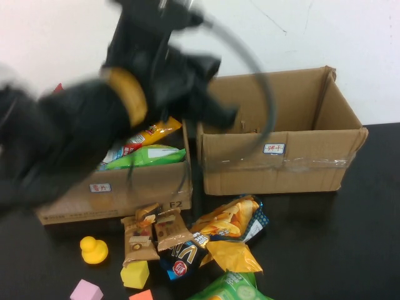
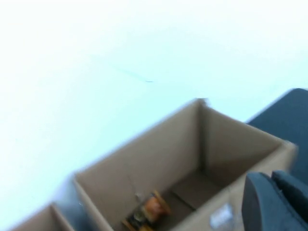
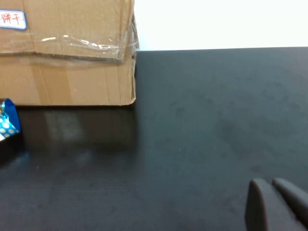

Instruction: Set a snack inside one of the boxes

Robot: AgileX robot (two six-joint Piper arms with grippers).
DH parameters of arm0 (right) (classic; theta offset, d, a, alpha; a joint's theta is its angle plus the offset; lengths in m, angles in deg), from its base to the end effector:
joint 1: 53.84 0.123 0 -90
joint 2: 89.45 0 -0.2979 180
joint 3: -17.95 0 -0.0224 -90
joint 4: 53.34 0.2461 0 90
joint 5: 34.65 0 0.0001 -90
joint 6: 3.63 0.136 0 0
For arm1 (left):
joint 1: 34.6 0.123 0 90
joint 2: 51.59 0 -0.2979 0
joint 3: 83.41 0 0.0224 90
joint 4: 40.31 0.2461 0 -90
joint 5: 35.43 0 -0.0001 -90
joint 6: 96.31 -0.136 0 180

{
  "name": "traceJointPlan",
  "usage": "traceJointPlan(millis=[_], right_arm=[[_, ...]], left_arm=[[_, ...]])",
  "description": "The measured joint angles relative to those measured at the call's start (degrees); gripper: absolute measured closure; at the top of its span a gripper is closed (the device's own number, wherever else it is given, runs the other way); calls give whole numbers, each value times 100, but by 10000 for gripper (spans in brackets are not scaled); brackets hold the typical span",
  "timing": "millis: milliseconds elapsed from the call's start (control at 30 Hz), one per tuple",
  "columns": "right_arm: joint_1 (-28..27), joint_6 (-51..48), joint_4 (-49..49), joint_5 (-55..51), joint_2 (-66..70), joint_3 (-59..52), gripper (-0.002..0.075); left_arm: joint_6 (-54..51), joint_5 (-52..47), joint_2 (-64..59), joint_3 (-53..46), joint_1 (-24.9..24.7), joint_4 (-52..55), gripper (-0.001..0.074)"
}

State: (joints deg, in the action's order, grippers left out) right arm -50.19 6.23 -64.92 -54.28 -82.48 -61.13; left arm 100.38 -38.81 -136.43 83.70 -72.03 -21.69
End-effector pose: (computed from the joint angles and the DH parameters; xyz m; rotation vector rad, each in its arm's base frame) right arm 0.0795 -0.0041 0.1625 -0.0283 1.8373 -0.0304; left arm 0.2823 -0.2128 0.3829 0.5866 1.6825 -0.4327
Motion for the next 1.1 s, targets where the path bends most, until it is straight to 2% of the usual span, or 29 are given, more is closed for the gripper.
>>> traceJointPlan(millis=[100, 233, 367, 600, 733, 867, 1100], right_arm=[[0, 0, 0, 0, 0, 0, 727], [0, 0, 0, 0, 0, 0, 727], [0, 0, 0, 0, 0, 0, 727], [0, 0, 0, 0, 0, 0, 727], [0, 0, 0, 0, 0, 0, 727], [0, 0, 0, 0, 0, 0, 727], [0, 0, 0, 0, 0, 0, 727]], left_arm=[[14, 183, 629, -779, -45, 21, 736], [59, -420, 1485, -1473, -45, -3, 736], [121, -821, 2226, -1803, -34, 23, 736], [284, -1447, 3306, -2219, -34, 731, 736], [351, -1455, 4102, -2781, 75, 892, 736], [375, -1263, 5076, -3551, 786, 475, 736], [-679, -368, 6816, -4956, 2817, -1132, 736]])
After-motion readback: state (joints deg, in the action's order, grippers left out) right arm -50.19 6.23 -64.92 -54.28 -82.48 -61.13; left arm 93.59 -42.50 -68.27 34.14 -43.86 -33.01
